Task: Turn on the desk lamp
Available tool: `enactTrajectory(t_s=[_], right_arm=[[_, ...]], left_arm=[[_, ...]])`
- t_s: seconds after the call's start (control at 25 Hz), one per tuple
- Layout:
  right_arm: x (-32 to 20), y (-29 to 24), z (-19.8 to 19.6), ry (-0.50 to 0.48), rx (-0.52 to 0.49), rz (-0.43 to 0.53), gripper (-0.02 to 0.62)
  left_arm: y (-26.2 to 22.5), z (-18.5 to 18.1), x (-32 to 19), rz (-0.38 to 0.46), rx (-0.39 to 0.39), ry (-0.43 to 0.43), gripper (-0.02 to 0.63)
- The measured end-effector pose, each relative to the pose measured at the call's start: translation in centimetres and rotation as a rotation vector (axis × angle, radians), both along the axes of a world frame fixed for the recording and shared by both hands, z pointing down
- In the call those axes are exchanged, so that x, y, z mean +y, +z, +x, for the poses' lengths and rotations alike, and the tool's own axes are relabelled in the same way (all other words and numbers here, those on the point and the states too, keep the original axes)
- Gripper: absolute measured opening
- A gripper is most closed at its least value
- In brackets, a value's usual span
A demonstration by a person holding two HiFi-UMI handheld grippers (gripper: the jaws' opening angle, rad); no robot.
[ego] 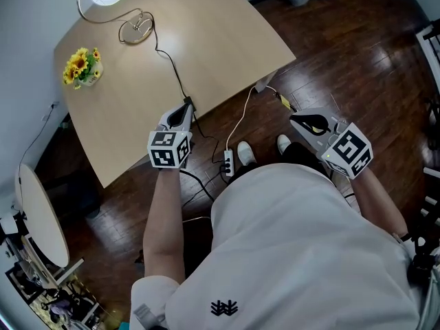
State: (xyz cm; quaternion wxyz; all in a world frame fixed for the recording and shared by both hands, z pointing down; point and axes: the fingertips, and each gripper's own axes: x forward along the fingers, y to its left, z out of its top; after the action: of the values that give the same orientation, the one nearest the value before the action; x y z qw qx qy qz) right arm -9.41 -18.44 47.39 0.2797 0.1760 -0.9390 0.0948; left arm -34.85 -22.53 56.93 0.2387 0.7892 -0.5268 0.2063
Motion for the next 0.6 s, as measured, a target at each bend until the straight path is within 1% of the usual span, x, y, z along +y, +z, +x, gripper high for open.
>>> enactTrajectory(t_s=[0.12, 0.32, 0.48, 0.6], right_arm=[[0.5, -0.3, 0.1, -0.002, -0.001, 0.005, 0.003], [1.1, -1.2, 0.5, -0.005, -0.007, 0.019, 0.003], [2.1, -2.0, 1.1, -0.035, -0.033, 0.039, 0.005], [2.6, -2.6, 2.4, -0.073, -0.063, 0.064, 0.003]], left_arm=[[-2.5, 1.0, 1.3, 0.061, 0.036, -0.01, 0.021], [-6.2, 3.6, 3.8, 0.14, 0.105, 0.004, 0.021], [-9.3, 6.0, 5.5, 0.199, 0.127, 0.008, 0.021], [-11.7, 8.1, 7.1, 0.245, 0.129, -0.012, 0.021]])
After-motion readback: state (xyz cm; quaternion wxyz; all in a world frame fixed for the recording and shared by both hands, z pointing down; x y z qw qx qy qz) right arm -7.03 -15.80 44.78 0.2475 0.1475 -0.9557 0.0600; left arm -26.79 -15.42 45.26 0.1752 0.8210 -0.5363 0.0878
